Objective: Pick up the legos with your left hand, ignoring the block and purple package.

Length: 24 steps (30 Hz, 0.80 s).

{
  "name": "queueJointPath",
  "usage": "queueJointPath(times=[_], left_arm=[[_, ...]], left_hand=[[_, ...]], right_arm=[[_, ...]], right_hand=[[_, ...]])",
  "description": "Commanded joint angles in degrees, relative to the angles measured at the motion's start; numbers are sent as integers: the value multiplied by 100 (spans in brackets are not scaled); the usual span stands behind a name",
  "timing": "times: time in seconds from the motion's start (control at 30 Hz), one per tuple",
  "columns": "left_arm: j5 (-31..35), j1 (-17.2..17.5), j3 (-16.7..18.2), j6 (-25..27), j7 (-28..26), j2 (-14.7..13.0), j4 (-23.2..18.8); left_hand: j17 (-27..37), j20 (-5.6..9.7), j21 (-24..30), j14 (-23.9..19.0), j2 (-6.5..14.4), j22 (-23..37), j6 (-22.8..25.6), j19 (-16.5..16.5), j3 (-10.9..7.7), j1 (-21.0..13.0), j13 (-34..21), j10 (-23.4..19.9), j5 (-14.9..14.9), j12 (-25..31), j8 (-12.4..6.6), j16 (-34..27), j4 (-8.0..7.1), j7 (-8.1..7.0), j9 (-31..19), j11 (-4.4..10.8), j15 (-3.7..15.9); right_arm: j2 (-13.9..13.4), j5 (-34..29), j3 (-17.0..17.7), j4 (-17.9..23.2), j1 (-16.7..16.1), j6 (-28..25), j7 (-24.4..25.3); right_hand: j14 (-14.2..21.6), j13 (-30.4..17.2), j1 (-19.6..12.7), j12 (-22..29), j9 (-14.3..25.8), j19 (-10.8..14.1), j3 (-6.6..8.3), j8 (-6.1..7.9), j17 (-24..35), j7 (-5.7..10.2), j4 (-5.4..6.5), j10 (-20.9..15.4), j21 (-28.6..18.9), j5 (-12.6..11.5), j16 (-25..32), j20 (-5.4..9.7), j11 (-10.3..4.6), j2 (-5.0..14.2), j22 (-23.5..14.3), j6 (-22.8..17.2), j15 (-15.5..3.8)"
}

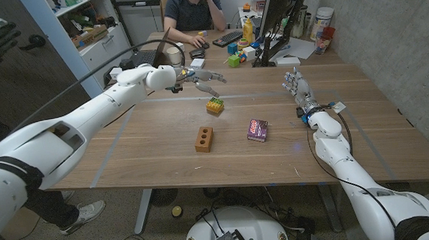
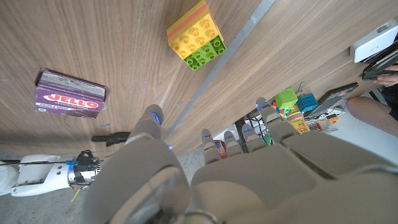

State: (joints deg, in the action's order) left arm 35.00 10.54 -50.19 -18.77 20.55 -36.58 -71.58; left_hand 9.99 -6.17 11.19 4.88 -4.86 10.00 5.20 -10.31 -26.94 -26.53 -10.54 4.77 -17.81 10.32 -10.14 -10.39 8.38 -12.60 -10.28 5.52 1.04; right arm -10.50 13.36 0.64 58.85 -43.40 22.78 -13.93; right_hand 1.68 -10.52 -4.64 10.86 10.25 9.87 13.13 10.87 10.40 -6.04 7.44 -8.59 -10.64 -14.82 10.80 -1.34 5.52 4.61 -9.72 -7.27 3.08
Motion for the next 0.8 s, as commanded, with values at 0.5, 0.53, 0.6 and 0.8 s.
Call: queueJointPath(times=[0.5, 0.53, 0.6, 0.8], left_arm=[[115, -202, -308, -121, 130, 235, 582], [114, -227, -330, -142, 129, 257, 643], [115, -271, -373, -184, 112, 297, 756], [114, -400, -525, -322, 64, 440, 1126]], left_hand=[[20, -28, 2, 30, -4, 17, -162, -39, 73, -330, -12, 135, -126, 45, -18, -42, 48, -10, -8, 2, -56], [20, -34, 6, 9, -10, 17, -167, -49, 84, -351, -12, 120, -133, 54, -22, -51, 48, -10, -9, 3, -53], [20, -36, 5, -3, -14, 17, -169, -50, 92, -368, -12, 121, -139, 55, -25, -56, 48, -10, -9, 4, -55], [19, -24, 17, -21, -20, 16, -169, -85, 107, -407, -12, 108, -152, 63, -32, -61, 50, -10, -11, -3, -61]], right_arm=[[-38, 20, -15, 316, -206, -68, 113], [-40, 17, -17, 328, -213, -73, 122], [-42, 11, -18, 351, -225, -74, 148], [-50, 0, -28, 396, -245, -68, 202]], right_hand=[[23, -28, -4, 28, 18, 78, -44, 7, 18, 45, -10, -21, -51, -47, 22, 3, -1, -47, -11, -20, 44], [23, -28, -5, 28, 18, 77, -45, 7, 18, 47, -10, -23, -50, -47, 22, 2, 2, -48, -11, -21, 47], [25, -28, -5, 29, 18, 79, -48, 7, 18, 48, -12, -24, -51, -49, 22, 5, -6, -50, -11, -20, 40], [25, -28, -7, 28, 18, 77, -53, 6, 18, 51, -14, -24, -49, -52, 21, 5, -8, -53, -11, -20, 46]])
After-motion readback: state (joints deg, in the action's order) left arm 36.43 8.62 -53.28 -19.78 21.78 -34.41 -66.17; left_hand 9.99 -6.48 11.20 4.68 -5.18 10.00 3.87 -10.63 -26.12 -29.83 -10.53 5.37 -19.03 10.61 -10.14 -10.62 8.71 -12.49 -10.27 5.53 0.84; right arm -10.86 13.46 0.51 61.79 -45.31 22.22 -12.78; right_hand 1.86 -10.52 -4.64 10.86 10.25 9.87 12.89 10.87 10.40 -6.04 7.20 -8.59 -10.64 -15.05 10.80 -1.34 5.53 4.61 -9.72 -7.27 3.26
